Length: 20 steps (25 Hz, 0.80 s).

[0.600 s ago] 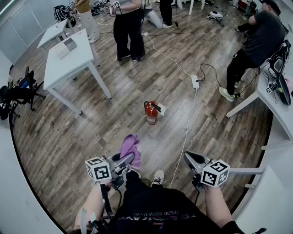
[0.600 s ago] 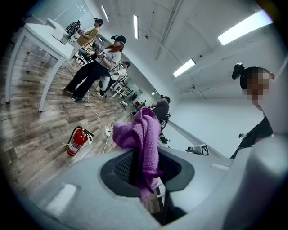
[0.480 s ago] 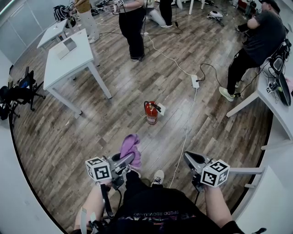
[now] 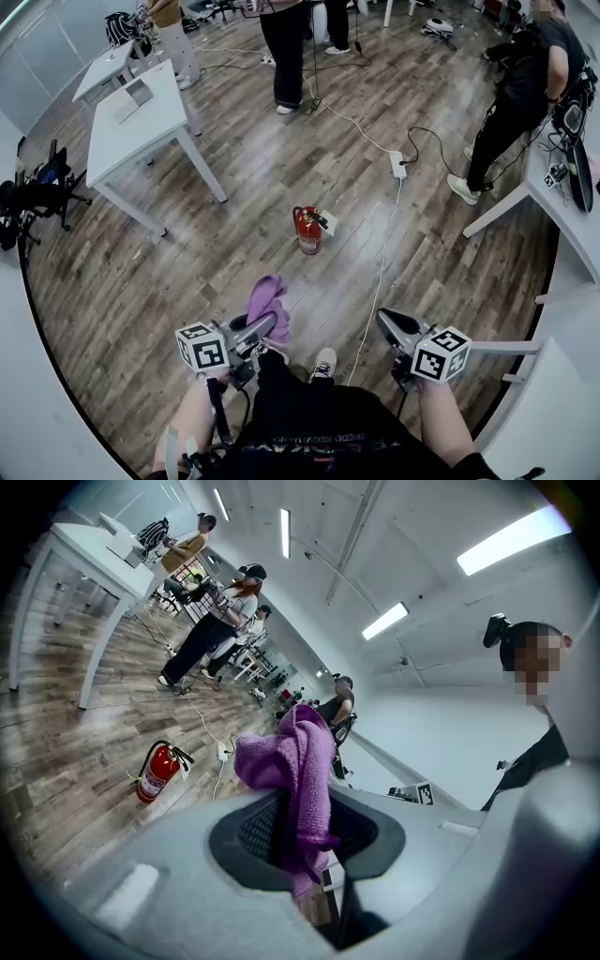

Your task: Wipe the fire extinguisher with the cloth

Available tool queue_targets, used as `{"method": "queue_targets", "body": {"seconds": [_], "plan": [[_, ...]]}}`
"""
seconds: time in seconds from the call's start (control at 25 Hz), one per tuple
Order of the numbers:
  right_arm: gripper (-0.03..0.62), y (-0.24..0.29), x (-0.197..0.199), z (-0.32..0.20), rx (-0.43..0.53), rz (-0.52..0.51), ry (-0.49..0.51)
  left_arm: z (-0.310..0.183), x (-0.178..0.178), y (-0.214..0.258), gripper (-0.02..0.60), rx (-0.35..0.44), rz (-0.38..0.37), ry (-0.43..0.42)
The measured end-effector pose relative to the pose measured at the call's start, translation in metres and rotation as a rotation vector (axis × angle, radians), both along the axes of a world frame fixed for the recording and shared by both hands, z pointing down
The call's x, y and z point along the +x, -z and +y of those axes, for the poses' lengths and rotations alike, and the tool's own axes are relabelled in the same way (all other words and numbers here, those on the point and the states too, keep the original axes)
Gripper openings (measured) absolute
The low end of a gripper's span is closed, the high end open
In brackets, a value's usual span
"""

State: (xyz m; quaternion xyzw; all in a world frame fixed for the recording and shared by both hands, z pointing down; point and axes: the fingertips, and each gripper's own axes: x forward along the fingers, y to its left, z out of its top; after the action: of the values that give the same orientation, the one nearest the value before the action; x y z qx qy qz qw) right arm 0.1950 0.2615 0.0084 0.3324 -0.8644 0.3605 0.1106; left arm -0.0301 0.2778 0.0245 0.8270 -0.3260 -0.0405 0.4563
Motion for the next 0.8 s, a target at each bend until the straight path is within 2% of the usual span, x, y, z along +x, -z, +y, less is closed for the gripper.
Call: {"method": "queue_targets", "body": {"seconds": [0.28,0.52,0.8], "plan": [[0.005,0.003,0.003,-0.004,-0.003,-0.011,-0.004,-0.007,-0.001,0.006,0.081,0.009,-0.005,0.003],[0.005,0.009,0.005,-0.017,0.013,-0.021,0.004,-0.016,-0.005,0.022,0.081,0.013,-0.062,-0.013],[0.005,-0.002,-0.001,-0.053,-0.011,0.033,-0.007,-0.049,-0.020,0.018,0.081,0.026,-0.060,-0.051]]}}
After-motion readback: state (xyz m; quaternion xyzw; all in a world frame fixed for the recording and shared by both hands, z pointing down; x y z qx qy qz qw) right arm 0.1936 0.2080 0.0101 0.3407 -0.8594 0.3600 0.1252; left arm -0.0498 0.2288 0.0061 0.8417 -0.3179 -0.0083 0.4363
